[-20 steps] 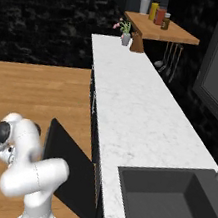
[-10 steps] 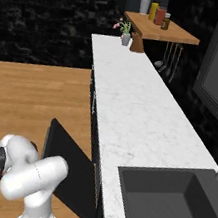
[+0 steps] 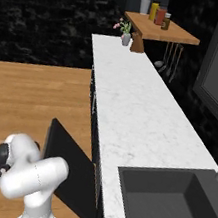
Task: Pick up the cup and bowl from the counter, place them in the dishwasher, and close the dishwasher door.
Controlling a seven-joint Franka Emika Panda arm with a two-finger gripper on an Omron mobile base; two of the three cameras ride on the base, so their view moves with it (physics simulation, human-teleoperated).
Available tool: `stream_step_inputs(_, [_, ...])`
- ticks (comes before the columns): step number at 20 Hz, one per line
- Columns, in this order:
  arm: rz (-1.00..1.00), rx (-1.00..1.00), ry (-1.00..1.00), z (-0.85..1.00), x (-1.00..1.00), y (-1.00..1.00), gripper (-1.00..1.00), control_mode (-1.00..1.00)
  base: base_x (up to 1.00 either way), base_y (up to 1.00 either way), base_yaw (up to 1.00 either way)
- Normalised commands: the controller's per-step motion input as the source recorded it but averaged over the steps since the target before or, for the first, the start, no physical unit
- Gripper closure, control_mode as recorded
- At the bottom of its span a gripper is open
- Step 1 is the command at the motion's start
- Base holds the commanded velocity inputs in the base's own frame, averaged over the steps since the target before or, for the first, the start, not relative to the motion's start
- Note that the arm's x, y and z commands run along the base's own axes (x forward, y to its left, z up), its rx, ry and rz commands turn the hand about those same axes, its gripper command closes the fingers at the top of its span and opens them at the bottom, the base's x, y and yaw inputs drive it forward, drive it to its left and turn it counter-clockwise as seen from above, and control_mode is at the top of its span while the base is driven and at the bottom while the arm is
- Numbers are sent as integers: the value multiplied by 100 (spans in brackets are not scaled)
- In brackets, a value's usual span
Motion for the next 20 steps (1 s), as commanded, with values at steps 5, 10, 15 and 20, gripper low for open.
stream_step_inputs(5, [0, 0, 12, 5, 100, -100, -100, -100, 0, 0, 0])
stream_step_inputs(10, [0, 0, 13, 24, 100, -100, -100, -100, 0, 0, 0])
stream_step_inputs(15, [0, 1, 16, 17, 100, -100, -100, -100, 0, 0, 0])
stream_step_inputs(20, [0, 3, 19, 5, 100, -100, -100, -100, 0, 0, 0])
